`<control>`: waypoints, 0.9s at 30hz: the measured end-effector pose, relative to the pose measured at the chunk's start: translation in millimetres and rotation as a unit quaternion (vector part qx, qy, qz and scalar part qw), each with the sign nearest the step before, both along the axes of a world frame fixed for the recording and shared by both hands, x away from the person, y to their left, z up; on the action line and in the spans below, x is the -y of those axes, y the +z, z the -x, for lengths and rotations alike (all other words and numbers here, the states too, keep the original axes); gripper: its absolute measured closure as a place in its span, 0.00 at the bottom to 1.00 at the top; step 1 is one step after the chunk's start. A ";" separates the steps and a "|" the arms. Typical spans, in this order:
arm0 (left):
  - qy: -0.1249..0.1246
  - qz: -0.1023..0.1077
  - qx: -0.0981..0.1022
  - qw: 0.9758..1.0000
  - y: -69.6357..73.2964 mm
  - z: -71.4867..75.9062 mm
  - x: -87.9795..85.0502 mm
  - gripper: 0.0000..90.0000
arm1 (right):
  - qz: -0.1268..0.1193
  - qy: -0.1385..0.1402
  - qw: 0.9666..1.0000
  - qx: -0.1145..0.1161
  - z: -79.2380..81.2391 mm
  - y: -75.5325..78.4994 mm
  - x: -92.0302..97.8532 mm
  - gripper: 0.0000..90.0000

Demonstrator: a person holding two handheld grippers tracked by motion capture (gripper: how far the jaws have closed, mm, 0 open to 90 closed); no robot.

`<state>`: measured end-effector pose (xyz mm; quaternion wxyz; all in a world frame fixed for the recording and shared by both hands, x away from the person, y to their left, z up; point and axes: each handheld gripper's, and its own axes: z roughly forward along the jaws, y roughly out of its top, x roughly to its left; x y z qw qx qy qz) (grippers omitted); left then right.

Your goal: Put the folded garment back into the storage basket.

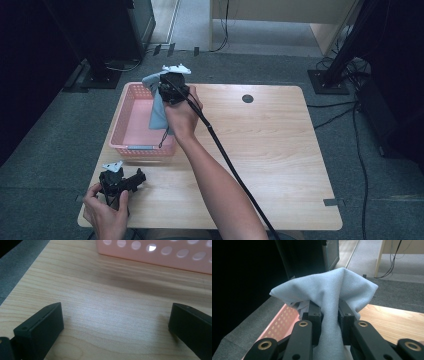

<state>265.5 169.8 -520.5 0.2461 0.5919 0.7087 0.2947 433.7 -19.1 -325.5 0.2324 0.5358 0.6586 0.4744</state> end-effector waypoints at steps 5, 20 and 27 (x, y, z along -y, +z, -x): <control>0.000 0.000 0.000 1.000 0.0 0.0 0.0 0.00 | 0.004 0.005 1.000 0.001 -3.9 -2.0 -12.7 0.87; 0.000 0.000 0.001 1.000 -0.1 -0.1 0.1 0.00 | -0.005 0.010 1.000 -0.011 -17.6 -25.7 -50.3 0.87; 0.000 0.000 0.000 1.000 0.0 0.1 0.0 0.00 | -0.011 0.009 1.000 -0.009 -21.2 -41.2 -66.4 0.87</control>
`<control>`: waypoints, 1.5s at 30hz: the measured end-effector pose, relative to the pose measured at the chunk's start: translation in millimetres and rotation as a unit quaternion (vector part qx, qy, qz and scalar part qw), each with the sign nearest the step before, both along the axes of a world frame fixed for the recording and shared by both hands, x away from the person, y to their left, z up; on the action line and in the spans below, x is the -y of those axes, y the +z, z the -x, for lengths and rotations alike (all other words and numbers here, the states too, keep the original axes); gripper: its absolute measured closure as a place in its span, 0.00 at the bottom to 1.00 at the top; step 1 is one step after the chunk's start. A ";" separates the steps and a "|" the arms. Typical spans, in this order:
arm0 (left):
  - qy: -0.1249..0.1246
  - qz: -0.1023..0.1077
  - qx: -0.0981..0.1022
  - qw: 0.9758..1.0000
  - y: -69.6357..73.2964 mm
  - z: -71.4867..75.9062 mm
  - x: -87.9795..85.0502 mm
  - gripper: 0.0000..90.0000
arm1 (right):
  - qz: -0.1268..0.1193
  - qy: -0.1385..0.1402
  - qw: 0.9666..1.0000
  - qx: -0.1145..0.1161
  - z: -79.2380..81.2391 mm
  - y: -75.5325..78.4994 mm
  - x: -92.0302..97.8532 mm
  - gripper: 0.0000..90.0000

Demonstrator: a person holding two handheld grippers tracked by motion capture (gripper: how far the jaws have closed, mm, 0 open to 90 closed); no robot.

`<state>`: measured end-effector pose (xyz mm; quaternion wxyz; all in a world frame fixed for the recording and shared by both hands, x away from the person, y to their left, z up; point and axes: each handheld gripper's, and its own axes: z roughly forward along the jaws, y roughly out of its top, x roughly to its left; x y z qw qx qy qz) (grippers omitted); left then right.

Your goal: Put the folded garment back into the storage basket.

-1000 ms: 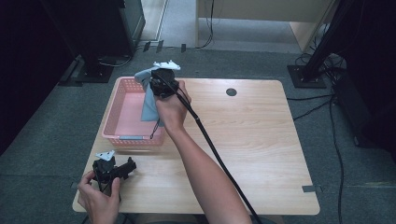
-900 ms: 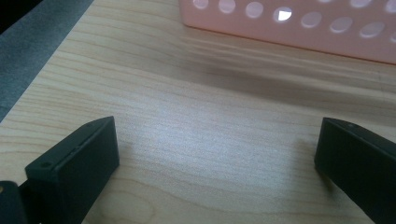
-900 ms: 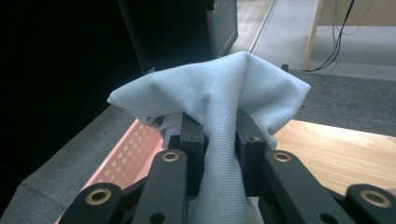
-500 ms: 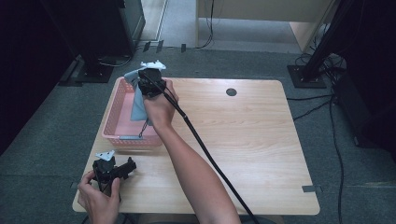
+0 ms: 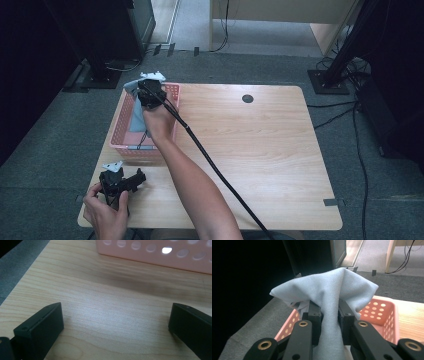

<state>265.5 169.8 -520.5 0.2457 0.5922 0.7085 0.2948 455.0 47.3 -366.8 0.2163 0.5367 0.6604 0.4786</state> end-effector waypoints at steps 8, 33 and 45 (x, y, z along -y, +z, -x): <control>0.001 0.001 0.002 1.000 -0.2 -0.1 0.2 0.00 | 0.020 0.004 1.000 0.002 1.4 -20.3 -15.3 0.87; -0.005 -0.001 0.002 1.000 -0.3 0.0 0.8 0.00 | 0.049 0.028 0.997 -0.061 -8.2 -72.1 -15.9 0.84; -0.007 -0.001 0.001 1.000 -0.2 0.1 0.8 0.00 | 0.028 0.049 0.996 -0.068 -9.7 -71.9 -8.9 0.49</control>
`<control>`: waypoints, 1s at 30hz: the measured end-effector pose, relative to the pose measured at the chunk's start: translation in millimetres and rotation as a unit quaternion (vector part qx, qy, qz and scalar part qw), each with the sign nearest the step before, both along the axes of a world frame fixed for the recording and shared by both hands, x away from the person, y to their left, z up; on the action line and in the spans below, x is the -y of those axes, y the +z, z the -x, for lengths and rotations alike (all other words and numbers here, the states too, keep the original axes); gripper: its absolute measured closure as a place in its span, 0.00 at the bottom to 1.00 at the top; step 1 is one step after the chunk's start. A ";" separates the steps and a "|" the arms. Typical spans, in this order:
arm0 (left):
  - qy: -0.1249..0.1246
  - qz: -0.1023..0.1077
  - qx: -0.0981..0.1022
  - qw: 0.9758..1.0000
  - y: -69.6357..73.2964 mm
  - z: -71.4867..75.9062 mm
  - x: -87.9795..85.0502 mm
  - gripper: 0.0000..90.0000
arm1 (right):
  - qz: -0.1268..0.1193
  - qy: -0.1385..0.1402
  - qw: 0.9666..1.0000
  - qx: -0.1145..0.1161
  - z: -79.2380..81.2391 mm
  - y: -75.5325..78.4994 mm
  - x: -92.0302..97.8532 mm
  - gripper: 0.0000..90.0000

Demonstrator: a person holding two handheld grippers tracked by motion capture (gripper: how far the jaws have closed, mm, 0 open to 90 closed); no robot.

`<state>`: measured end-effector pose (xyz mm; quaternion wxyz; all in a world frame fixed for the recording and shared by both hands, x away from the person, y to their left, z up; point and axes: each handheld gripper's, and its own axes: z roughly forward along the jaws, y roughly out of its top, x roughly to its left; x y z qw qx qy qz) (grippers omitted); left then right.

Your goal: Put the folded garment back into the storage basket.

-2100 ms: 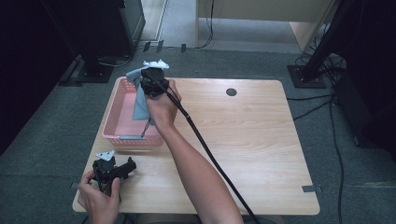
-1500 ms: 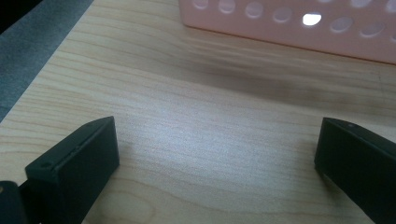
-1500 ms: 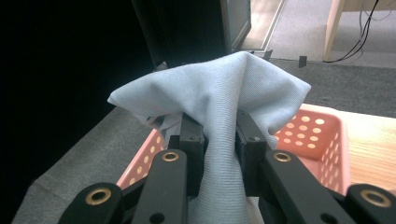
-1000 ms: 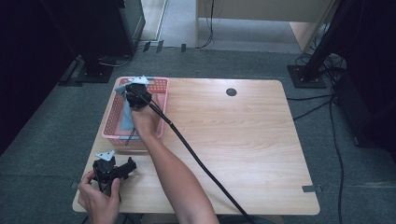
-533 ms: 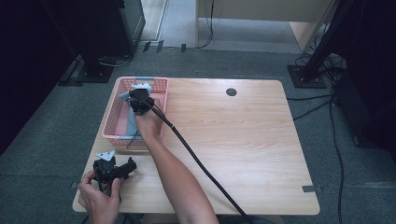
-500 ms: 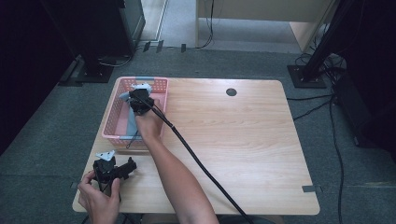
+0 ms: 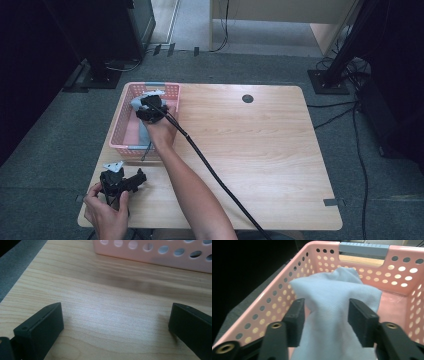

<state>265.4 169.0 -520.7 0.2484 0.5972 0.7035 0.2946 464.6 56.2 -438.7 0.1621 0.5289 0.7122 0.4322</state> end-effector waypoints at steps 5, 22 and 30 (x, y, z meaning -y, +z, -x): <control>0.000 0.000 0.001 1.000 -0.1 0.0 0.3 0.00 | 0.011 0.016 1.000 0.016 0.3 1.1 -0.1 0.30; -0.002 0.000 0.000 1.000 0.0 -0.1 0.7 0.00 | 0.000 0.035 0.999 0.024 8.0 16.5 6.7 0.00; -0.002 0.000 0.000 1.000 0.0 -0.2 0.9 0.00 | -0.006 0.021 0.999 0.028 11.1 26.6 16.3 0.00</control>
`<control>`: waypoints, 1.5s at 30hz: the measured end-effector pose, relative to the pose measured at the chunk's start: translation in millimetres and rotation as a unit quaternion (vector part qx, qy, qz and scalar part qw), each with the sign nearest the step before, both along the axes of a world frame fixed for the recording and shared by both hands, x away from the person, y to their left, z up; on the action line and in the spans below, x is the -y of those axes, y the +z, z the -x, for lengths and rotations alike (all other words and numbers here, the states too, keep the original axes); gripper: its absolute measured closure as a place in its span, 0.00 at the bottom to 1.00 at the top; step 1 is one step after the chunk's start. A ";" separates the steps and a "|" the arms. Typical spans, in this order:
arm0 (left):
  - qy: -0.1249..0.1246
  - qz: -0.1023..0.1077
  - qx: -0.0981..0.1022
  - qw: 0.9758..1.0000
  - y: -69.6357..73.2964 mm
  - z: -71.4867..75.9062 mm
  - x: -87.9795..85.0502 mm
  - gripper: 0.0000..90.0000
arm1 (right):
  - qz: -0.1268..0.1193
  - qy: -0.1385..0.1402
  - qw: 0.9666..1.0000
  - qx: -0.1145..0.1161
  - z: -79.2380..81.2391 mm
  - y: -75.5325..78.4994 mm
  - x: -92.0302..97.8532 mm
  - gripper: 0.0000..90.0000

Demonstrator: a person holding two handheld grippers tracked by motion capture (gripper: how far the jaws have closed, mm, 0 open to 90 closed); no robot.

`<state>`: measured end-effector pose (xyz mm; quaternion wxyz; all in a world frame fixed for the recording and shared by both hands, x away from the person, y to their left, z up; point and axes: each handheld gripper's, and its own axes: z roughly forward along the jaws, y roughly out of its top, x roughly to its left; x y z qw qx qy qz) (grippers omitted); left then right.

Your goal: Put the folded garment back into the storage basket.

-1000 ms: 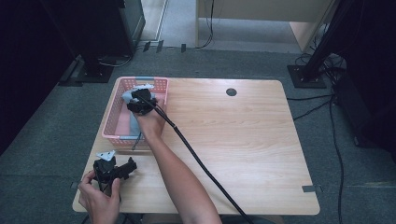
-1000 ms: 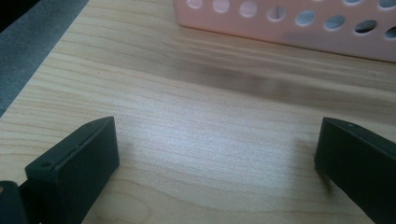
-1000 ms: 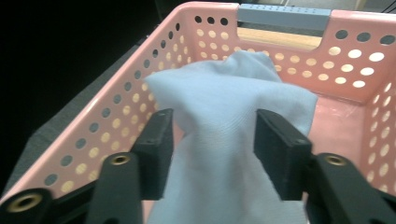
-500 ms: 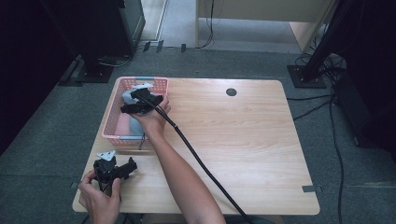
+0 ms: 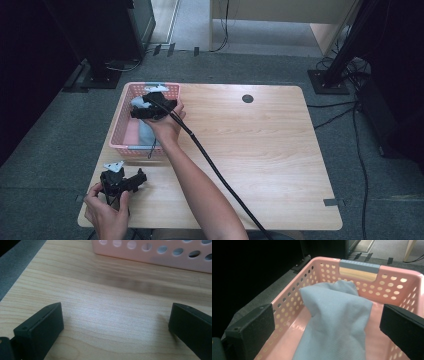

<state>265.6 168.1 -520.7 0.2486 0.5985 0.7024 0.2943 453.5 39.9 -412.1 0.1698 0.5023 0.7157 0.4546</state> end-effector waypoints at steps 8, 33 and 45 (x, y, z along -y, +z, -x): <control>0.000 0.001 0.000 1.000 0.1 0.0 0.4 0.00 | -0.014 0.004 1.000 -0.002 3.0 7.6 12.4 0.00; -0.002 0.000 0.000 1.000 0.0 -0.1 0.4 0.00 | -0.006 -0.003 1.000 0.021 17.3 18.2 52.7 0.00; -0.002 0.001 0.000 1.000 0.1 0.0 0.5 0.00 | -0.015 -0.029 0.999 0.020 22.6 19.5 79.0 0.00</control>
